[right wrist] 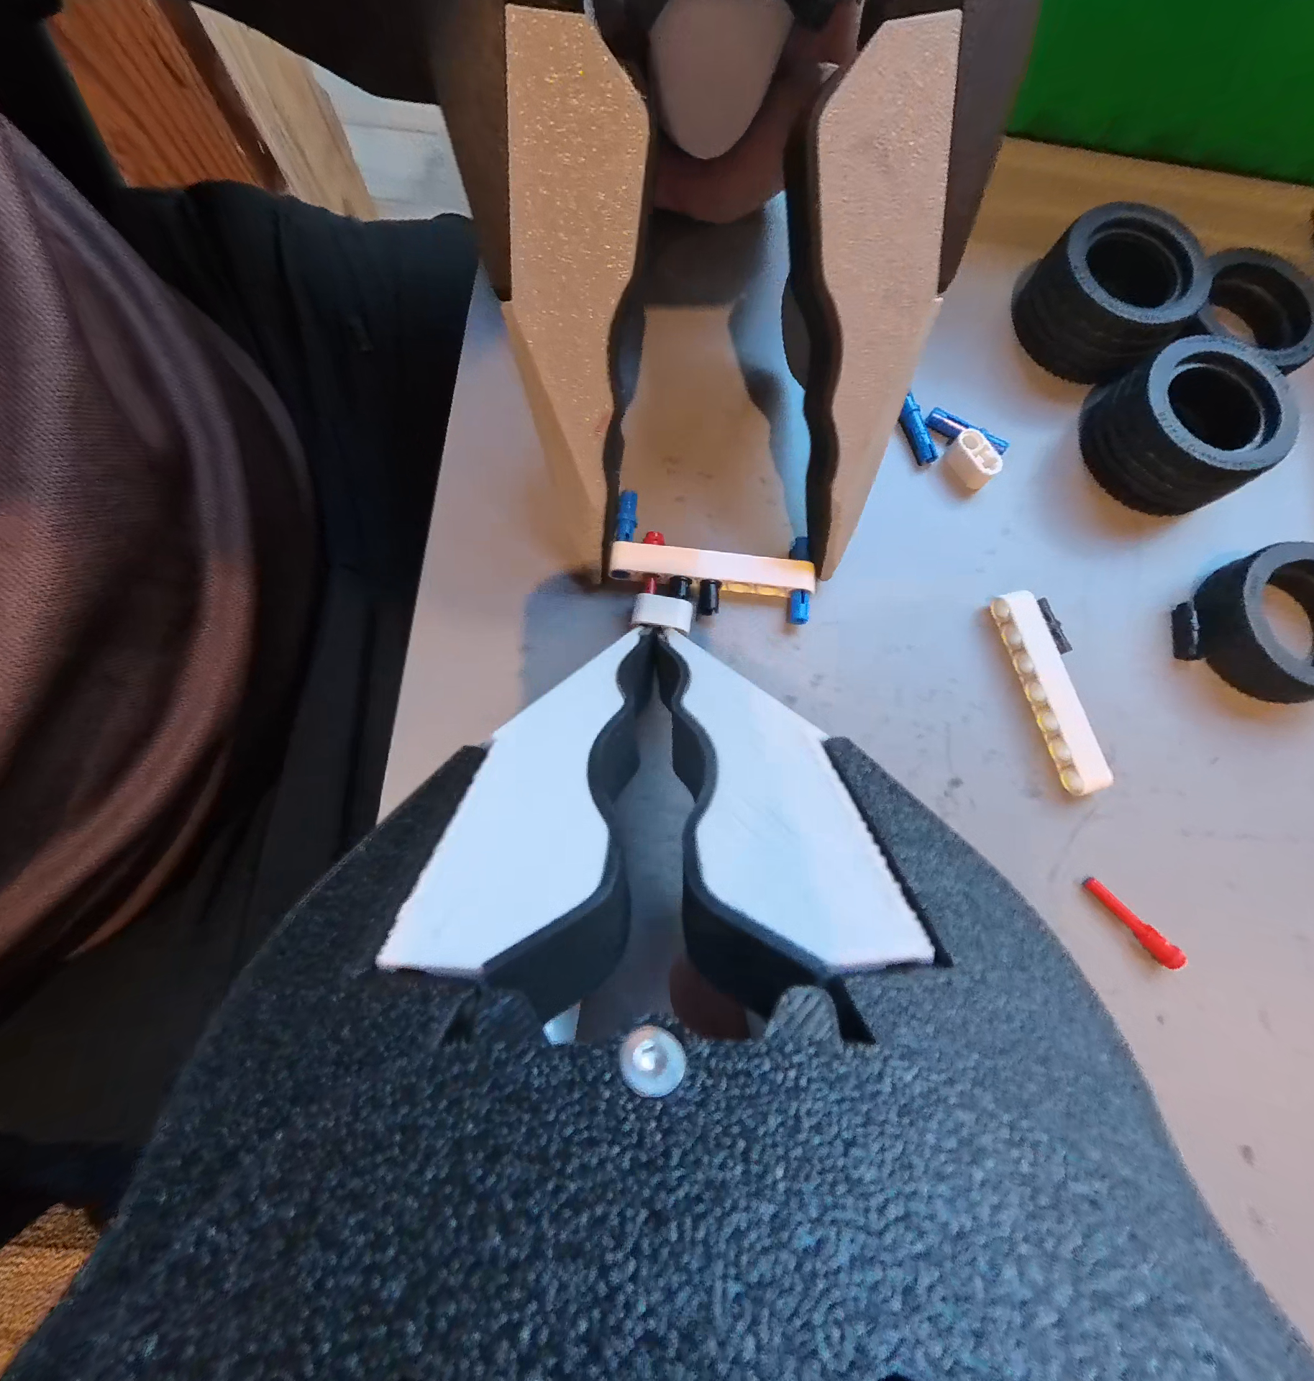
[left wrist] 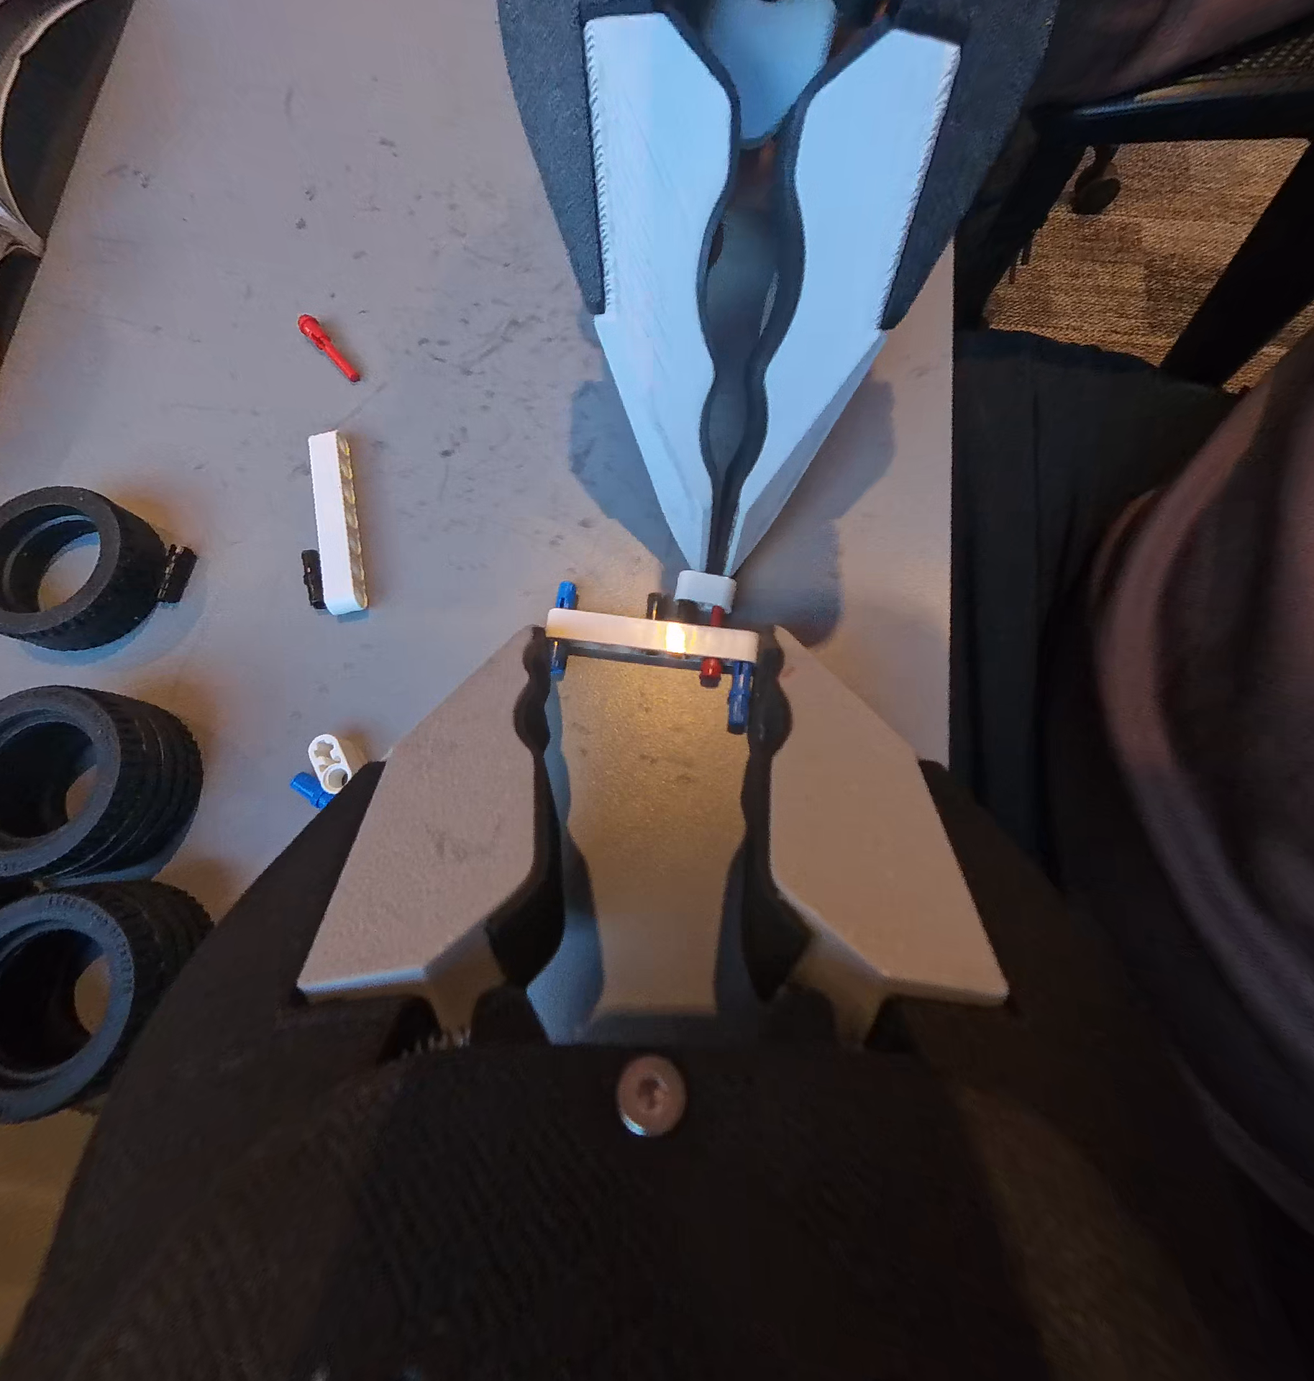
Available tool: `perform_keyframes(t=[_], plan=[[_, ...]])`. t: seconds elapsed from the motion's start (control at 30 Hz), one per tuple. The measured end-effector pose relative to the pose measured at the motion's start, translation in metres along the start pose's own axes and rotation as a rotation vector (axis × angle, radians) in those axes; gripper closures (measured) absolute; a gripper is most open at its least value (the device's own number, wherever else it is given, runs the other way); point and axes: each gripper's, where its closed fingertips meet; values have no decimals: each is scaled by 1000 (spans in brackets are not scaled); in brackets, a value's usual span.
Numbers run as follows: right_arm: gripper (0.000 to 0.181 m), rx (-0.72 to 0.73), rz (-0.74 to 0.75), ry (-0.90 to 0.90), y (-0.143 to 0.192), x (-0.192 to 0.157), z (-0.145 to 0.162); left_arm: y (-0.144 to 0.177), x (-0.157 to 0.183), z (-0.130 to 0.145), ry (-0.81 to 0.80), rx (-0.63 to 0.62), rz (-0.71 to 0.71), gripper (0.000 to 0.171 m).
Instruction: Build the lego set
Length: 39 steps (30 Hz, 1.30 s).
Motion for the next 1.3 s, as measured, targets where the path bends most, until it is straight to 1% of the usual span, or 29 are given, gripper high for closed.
perform_keyframes(t=[0.07, 0.2, 0.3, 0.4, 0.43, 0.6, 0.73, 0.77, 0.8, 0.87, 0.97, 1.1, 1.17, 1.23, 1.3], plan=[[181, 1, -4, 14, 0, 0, 0, 0, 0, 0, 1, 0, 5, 118], [180, 4, -27, -45, 2, 1, 2, -1, 0, -1, 5, 2, 15, 118], [170, 4, -7, -72, 4, 4, 4, -1, 0, -1, 5, 2, 13, 118], [156, 8, 4, -70, 6, 3, 5, 0, -1, -1, 9, 1, 8, 118], [154, 9, 3, -66, 6, 2, 4, 0, -2, 0, 21, 0, 7, 118], [157, 7, 9, -80, 2, 2, 1, -1, -3, -1, 37, -3, -6, 118], [155, 4, 28, -105, 4, 6, 3, -2, -5, -3, 109, -5, -42, 117], [153, 3, 41, -116, 6, 8, 5, -2, -5, -3, 125, -6, -54, 116], [153, 2, 55, -137, 8, 10, 8, -2, -4, -3, 137, -7, -56, 111], [158, 4, 90, -200, 13, 15, 12, -1, 0, -2, 159, -20, -57, 99], [160, 0, 122, -280, 18, 16, 14, 5, 1, 3, 179, -43, -63, 91], [156, -5, 158, -288, 21, 7, 7, 17, -7, 5, 180, -42, -58, 94], [150, -4, 182, -283, 19, 4, 4, 23, -13, 0, 186, -28, -36, 96], [149, -30, 207, -265, 15, 5, 6, 25, -20, -7, 199, -23, -12, 98], [149, -50, 220, -250, 10, 6, 7, 24, -26, -10, 206, -39, 16, 108]])
Point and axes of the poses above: each gripper's, where its closed fingertips meet, y back along the fingers, z out of its underside, x = y × z across the jaws
